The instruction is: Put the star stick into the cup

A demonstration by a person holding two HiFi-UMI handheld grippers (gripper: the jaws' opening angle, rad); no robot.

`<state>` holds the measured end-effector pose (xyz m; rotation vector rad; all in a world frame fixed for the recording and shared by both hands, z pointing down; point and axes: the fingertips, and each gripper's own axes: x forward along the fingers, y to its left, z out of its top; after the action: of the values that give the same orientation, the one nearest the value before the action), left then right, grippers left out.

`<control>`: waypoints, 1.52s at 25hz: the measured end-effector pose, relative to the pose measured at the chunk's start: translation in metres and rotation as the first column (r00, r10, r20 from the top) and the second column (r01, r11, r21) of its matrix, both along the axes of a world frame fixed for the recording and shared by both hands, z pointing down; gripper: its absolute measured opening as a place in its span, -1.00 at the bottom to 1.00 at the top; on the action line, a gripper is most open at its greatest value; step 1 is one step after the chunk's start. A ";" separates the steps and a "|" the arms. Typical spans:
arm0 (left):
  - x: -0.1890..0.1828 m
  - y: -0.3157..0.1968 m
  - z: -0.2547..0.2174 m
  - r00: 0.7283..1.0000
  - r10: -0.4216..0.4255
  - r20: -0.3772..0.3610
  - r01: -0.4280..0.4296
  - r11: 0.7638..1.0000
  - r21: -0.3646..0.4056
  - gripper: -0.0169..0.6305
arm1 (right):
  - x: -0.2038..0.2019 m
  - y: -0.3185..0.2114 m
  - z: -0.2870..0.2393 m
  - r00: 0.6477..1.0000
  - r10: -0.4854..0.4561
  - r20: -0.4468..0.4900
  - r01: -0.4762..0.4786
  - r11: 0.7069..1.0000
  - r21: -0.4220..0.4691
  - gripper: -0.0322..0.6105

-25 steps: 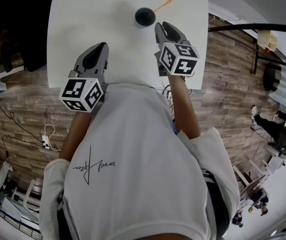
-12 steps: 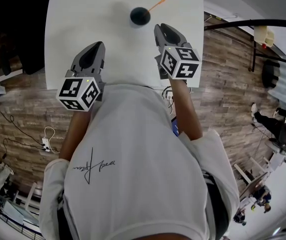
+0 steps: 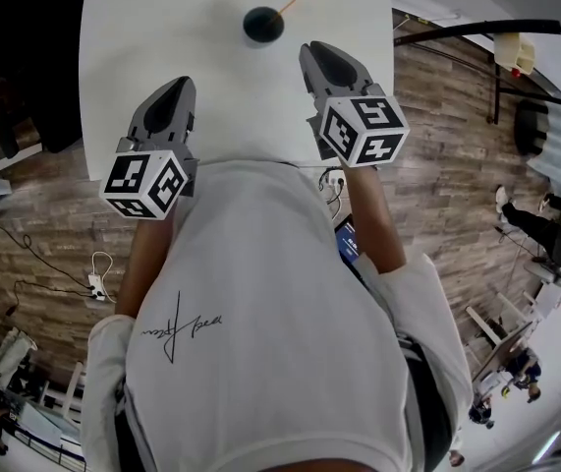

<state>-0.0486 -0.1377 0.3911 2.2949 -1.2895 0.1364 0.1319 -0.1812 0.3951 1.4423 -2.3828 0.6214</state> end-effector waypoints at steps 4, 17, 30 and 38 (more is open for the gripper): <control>0.001 -0.003 -0.001 1.000 0.004 -0.008 -0.004 1.000 -0.002 -0.92 | 0.000 0.008 -0.012 1.000 -0.010 0.007 0.010 1.000 0.008 -0.75; 0.001 -0.003 -0.004 1.000 0.013 -0.020 -0.013 1.000 -0.005 -0.92 | -0.012 0.028 -0.044 0.997 -0.070 0.033 0.068 0.996 0.057 -0.85; 0.005 -0.005 -0.014 1.000 0.023 -0.022 -0.023 1.000 0.011 -0.92 | -0.010 0.025 -0.060 0.995 -0.086 0.047 0.082 0.993 0.083 -0.87; -0.003 -0.007 -0.013 1.000 0.016 -0.025 -0.016 1.000 0.013 -0.92 | -0.020 0.020 -0.061 0.994 -0.110 0.020 0.108 0.990 0.095 -0.87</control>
<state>-0.0519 -0.1446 0.3778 2.3104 -1.2633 0.1051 0.1124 -0.1616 0.3346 1.3370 -2.5221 0.5099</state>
